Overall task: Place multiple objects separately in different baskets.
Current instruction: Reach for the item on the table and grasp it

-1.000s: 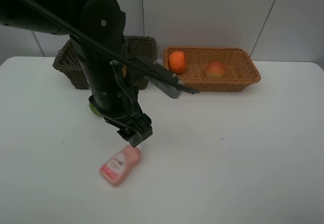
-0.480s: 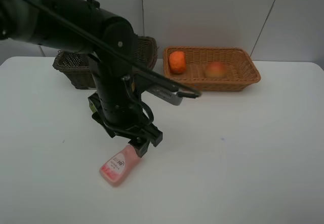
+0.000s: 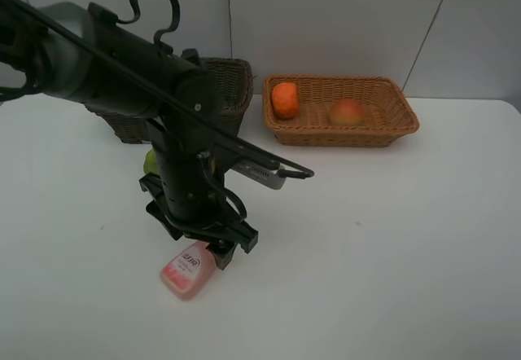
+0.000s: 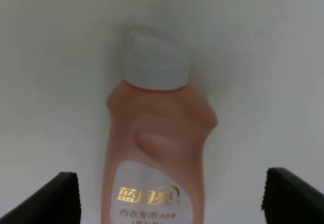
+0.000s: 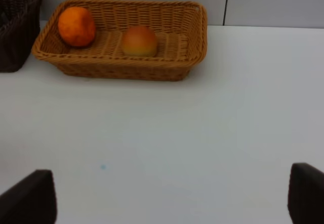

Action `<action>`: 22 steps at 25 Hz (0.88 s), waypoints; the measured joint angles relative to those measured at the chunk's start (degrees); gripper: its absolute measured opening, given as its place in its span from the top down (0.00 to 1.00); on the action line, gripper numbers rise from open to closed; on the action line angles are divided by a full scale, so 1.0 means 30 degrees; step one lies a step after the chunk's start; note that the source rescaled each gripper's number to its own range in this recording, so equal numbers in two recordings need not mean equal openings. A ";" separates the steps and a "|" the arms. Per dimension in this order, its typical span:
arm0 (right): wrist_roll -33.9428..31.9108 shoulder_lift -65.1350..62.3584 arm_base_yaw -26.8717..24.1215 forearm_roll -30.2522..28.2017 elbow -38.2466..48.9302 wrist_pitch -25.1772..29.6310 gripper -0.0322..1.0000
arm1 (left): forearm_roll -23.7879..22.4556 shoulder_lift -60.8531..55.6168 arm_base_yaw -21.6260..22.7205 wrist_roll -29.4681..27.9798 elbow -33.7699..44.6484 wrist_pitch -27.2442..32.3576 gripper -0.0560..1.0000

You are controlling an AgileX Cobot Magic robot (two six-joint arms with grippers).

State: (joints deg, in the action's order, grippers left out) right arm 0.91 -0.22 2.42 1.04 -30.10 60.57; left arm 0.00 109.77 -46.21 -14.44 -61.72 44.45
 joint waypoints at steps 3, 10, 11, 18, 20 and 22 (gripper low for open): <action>0.0000 0.0000 0.0000 0.0000 0.0000 0.0000 0.03 | 0.0000 0.0000 0.0000 -0.0081 0.0142 -0.0296 0.06; 0.0000 0.0000 0.0000 0.0000 0.0000 0.0000 0.03 | 0.0000 0.0000 0.0000 -0.0359 0.0142 -0.0438 0.06; 0.0000 0.0000 0.0000 0.0000 0.0000 0.0000 0.03 | 0.0000 0.0000 0.0000 -0.0359 0.0142 -0.0438 0.06; 0.0000 0.0000 0.0000 0.0000 0.0000 0.0000 0.03 | 0.0000 0.0169 0.0000 -0.0359 0.0142 -0.0457 0.06; 0.0000 0.0000 0.0000 0.0000 0.0000 0.0000 0.03 | 0.0000 0.0397 0.0000 -0.0359 0.0142 -0.0479 0.06; 0.0000 0.0000 0.0000 0.0000 0.0000 0.0000 0.03 | -0.0121 0.0475 0.0000 -0.0359 0.0142 -0.0721 0.06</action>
State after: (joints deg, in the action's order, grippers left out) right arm 0.91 -0.22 2.42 1.04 -30.10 60.57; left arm -0.36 111.19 -46.21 -15.52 -61.29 42.29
